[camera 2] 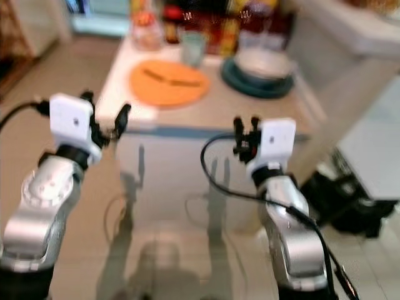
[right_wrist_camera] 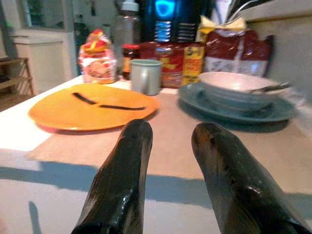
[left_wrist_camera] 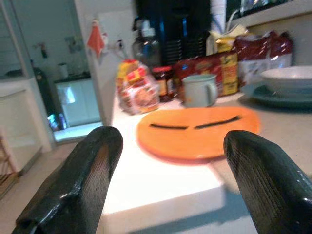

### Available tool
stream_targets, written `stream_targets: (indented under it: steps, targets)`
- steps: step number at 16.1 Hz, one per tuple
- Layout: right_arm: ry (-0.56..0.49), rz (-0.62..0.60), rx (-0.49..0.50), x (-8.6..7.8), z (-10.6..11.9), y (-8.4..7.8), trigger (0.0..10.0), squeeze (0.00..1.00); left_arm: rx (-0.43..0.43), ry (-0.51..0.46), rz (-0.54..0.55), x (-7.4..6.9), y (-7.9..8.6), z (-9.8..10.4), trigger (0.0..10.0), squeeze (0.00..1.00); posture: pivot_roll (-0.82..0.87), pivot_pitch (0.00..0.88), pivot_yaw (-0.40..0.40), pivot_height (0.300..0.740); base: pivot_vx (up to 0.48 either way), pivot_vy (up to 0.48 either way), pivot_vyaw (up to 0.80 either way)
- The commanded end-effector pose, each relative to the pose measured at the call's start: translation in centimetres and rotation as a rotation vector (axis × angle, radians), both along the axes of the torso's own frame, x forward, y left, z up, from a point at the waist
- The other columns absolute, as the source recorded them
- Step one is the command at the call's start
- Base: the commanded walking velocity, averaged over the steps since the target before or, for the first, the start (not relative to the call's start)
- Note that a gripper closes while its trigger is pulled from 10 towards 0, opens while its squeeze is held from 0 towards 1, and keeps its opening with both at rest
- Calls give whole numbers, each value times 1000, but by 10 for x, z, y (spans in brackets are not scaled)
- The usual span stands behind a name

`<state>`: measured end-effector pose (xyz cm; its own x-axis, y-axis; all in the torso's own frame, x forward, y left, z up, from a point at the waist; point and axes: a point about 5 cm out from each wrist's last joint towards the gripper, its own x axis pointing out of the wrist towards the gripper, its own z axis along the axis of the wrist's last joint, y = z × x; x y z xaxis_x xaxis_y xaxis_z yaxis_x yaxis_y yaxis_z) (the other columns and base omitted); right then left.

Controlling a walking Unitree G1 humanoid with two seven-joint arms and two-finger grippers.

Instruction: Setting the table

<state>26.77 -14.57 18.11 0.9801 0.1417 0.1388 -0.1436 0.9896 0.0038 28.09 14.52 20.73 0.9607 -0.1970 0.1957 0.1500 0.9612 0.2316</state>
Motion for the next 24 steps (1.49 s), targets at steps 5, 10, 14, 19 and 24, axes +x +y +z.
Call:
stream_targets:
  steps: [5, 10, 14, 19, 24]
  targets:
    - [38, -31, -3, 3, -2, -10, 10000, 0, -49, 6, -31, -1, -8, 2, 10000, 0, 57, 39, -83, 740, 63, -96, 0]
    - [53, -77, 5, 4, -5, -16, 10000, 0, -49, 9, -48, -1, -9, 3, 10000, 0, 55, 38, -80, 740, 461, 0, 635]
    - [51, -91, 51, 4, -4, -18, 10000, 0, -26, 12, -74, -2, -12, 1, 10000, 0, 55, 28, -78, 740, 462, 0, 308]
    - [38, -85, 49, 3, -2, -18, 10000, 0, -20, 14, -88, -2, -14, 1, 10000, 0, 55, 17, -71, 740, 461, 0, 0]
    - [40, -85, 106, 2, 0, -20, 10000, 0, -37, 3, -125, -2, -18, 2, 10000, 0, 53, 14, -69, 740, 368, 0, 0]
